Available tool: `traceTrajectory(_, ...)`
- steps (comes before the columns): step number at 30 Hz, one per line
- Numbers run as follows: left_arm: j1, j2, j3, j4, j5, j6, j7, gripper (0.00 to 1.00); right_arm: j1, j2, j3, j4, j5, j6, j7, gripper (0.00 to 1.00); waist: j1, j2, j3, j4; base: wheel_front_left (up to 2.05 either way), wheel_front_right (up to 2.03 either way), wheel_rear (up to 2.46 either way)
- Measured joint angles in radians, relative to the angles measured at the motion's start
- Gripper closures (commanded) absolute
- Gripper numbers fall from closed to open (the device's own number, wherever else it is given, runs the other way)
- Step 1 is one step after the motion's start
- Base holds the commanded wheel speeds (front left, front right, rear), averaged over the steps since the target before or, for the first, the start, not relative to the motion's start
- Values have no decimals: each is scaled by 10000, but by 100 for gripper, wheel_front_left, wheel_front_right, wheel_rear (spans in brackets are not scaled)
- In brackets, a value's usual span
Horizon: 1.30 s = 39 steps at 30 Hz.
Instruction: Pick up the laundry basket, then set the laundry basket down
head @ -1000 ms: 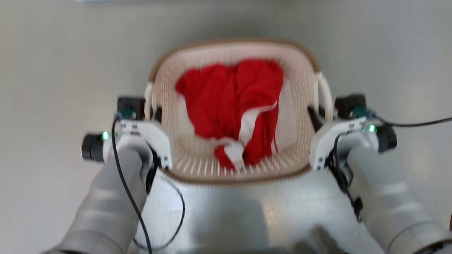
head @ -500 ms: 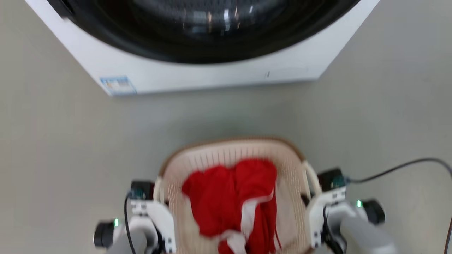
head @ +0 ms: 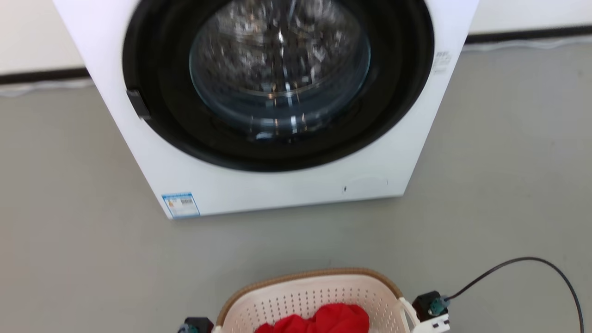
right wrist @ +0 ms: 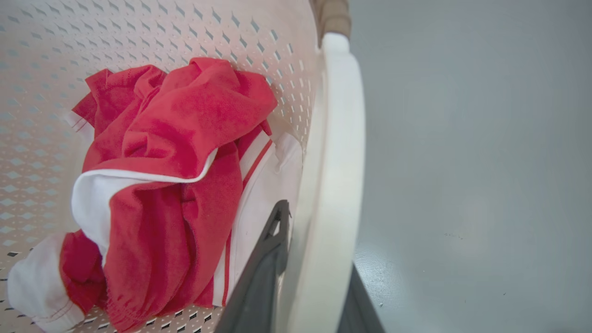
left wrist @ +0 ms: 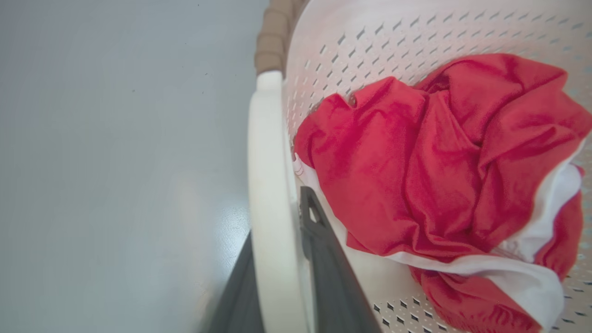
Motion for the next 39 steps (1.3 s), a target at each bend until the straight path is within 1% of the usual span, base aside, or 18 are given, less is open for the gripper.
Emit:
traceTrajectory(1,191,17,-230,-90,-228,92,107,100,167,-17,79,-13,96,-2,119,100,0,0,-349,-4,0,0,0)
traceTrajectory(4,308,40,-474,-157,-418,213,109,100,305,-61,215,-92,245,-2,176,100,0,0,-743,-6,0,0,0)
traceTrajectory(10,367,65,-803,-104,-867,314,119,100,326,-86,422,-169,453,-4,382,100,0,0,-1159,-24,0,0,0)
traceTrajectory(17,496,88,-1152,-71,-1323,337,61,100,471,-113,667,-215,667,-33,479,100,0,0,-1246,-125,0,0,0)
traceTrajectory(27,478,92,-1553,58,-1661,420,-265,100,494,-128,918,-245,922,-50,481,100,0,0,-1141,-380,0,0,0)
traceTrajectory(39,442,86,-2002,286,-2082,418,-468,100,491,-128,1177,-259,1275,-50,598,100,0,0,-1195,-452,0,0,0)
